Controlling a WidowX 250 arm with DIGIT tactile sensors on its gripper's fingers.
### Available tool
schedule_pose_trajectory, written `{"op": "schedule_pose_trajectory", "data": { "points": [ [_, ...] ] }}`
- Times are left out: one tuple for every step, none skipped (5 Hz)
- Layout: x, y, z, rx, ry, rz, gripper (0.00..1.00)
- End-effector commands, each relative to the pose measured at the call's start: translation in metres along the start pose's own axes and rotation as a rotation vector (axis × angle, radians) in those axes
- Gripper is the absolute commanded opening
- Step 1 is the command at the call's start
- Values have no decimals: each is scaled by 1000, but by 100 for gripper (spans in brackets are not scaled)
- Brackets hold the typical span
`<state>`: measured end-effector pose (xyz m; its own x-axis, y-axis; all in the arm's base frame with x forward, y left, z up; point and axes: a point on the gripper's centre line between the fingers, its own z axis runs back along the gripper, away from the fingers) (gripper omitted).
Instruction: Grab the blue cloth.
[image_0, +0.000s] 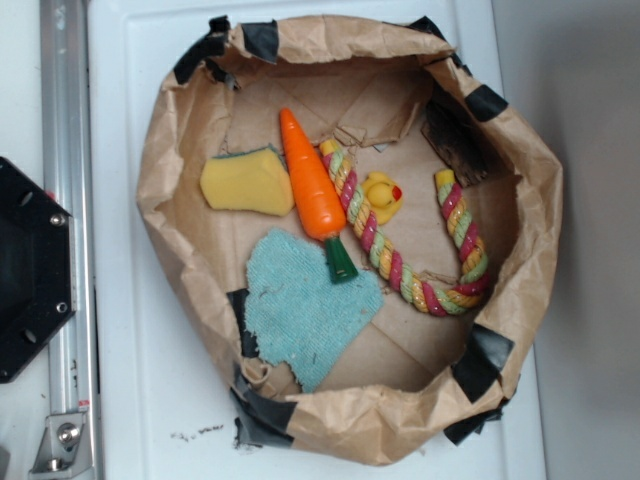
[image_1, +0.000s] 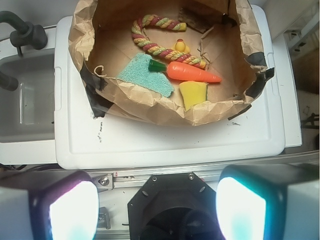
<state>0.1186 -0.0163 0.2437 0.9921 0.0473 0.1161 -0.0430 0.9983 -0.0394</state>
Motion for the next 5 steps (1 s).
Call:
{"op": "schedule_pose_trajectory", "data": {
  "points": [
    [0, 0, 0, 0, 0, 0, 100],
    [41, -10, -29, 49, -77, 105, 100],
    [78, -22, -59, 14, -101, 94, 100],
    [103, -19, -97, 10, -67, 256, 100],
    [115, -7, -131, 49, -17, 311, 100]
  ]
}}
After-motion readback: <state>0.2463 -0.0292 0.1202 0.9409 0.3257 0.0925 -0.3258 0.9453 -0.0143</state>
